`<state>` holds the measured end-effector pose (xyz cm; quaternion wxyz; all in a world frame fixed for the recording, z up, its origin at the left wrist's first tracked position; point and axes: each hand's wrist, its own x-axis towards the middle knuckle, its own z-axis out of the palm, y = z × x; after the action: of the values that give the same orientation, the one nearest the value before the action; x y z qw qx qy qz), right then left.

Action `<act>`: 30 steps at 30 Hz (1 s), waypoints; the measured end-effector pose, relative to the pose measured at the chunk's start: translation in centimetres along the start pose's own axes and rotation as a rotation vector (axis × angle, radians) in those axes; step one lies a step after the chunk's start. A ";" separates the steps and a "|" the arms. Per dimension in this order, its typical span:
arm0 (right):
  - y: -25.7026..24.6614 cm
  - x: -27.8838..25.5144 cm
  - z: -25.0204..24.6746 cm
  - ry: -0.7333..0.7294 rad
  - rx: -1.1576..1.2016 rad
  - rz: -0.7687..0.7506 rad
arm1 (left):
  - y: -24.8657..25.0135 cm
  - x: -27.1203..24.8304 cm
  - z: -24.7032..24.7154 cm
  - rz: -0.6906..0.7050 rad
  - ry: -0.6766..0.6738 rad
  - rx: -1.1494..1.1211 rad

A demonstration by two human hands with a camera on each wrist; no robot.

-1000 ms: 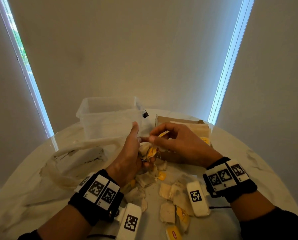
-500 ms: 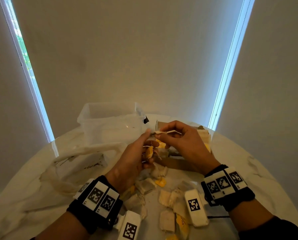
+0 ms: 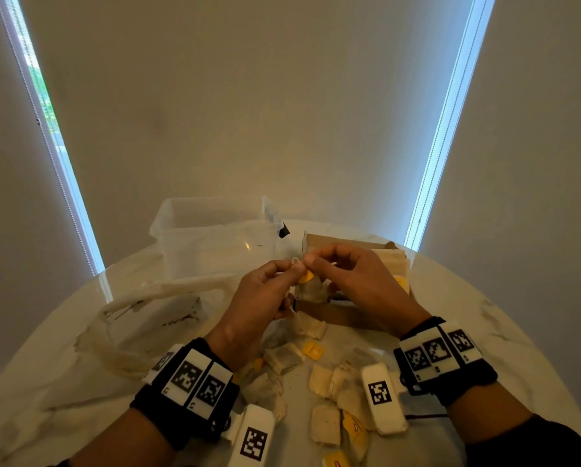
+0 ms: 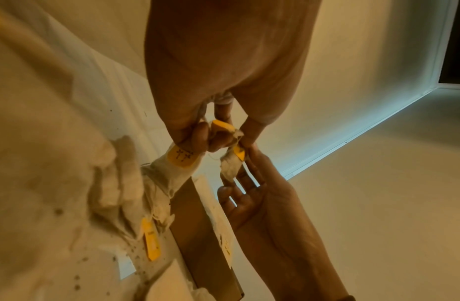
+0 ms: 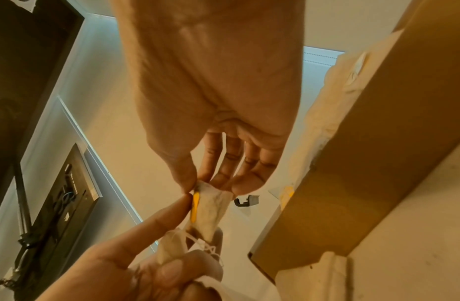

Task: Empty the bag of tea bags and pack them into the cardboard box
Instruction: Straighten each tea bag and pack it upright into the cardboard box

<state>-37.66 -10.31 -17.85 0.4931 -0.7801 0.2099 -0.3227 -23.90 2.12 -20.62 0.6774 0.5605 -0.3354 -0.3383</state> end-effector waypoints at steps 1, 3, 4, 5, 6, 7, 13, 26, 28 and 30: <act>0.1 -0.1 0.0 0.006 -0.008 0.000 | 0.0 0.0 0.0 -0.004 -0.004 0.001; 0.2 0.0 -0.2 0.035 0.001 0.008 | 0.0 0.0 0.0 -0.006 0.002 0.001; 0.2 0.1 -0.4 0.041 -0.002 0.015 | 0.0 0.0 0.0 -0.001 0.012 0.000; 0.2 0.1 -0.5 0.038 -0.011 0.022 | 0.0 0.0 0.0 0.008 0.022 -0.001; 0.2 0.2 -0.7 0.021 -0.030 0.025 | 0.0 0.1 0.0 0.015 0.029 0.000; 0.1 0.1 -0.8 -0.007 -0.056 0.026 | -0.1 0.1 0.0 0.018 0.028 0.006; -0.4 0.3 -1.9 0.010 0.228 0.114 | 0.2 0.0 -0.1 -0.038 0.048 -0.030; 0.1 0.7 -2.5 0.015 0.291 0.151 | 0.5 0.0 0.3 -0.006 -0.014 -0.089; 0.2 0.8 -2.4 0.008 0.284 0.160 | 0.5 -0.2 0.4 0.011 -0.029 -0.081; 0.1 0.7 -2.3 0.011 0.262 0.171 | 0.4 -0.2 0.4 0.029 -0.017 -0.053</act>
<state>-38.77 -12.24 -17.05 0.6153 -0.6865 0.2344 -0.3085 -24.28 2.18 -20.21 0.6940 0.5346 -0.3399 -0.3420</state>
